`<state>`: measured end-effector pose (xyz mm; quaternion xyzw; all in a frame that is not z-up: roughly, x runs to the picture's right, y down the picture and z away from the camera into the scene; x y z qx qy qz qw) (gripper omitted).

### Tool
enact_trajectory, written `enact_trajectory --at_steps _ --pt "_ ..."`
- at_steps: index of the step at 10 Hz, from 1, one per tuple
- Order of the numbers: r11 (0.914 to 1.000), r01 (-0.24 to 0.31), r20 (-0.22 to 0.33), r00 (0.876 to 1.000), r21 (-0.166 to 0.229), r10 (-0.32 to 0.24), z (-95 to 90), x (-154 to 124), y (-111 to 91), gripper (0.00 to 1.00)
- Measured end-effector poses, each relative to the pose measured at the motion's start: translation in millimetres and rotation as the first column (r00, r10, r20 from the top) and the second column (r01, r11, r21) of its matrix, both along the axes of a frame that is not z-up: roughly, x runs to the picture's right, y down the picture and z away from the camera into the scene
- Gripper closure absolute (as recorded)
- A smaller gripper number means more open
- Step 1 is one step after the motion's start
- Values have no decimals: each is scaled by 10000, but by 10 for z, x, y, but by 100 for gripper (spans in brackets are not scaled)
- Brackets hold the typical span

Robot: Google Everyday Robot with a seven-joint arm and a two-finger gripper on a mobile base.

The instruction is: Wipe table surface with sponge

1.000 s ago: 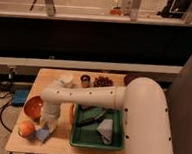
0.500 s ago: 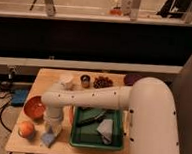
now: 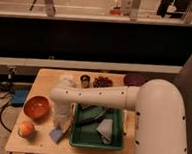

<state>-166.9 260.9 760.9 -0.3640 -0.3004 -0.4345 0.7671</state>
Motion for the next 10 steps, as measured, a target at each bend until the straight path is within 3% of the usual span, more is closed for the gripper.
enact_trajectory --at_steps 3,5,7,10 --pt "9995 -295 176 9994 73 293 341 -131 -262 100" --pt "9986 -533 539 9971 -2 532 460 -280 -322 100" --pt "9980 -599 1155 9914 -215 620 437 -441 -306 100" --pt "9973 -199 1893 9814 -713 331 278 -651 -78 100"
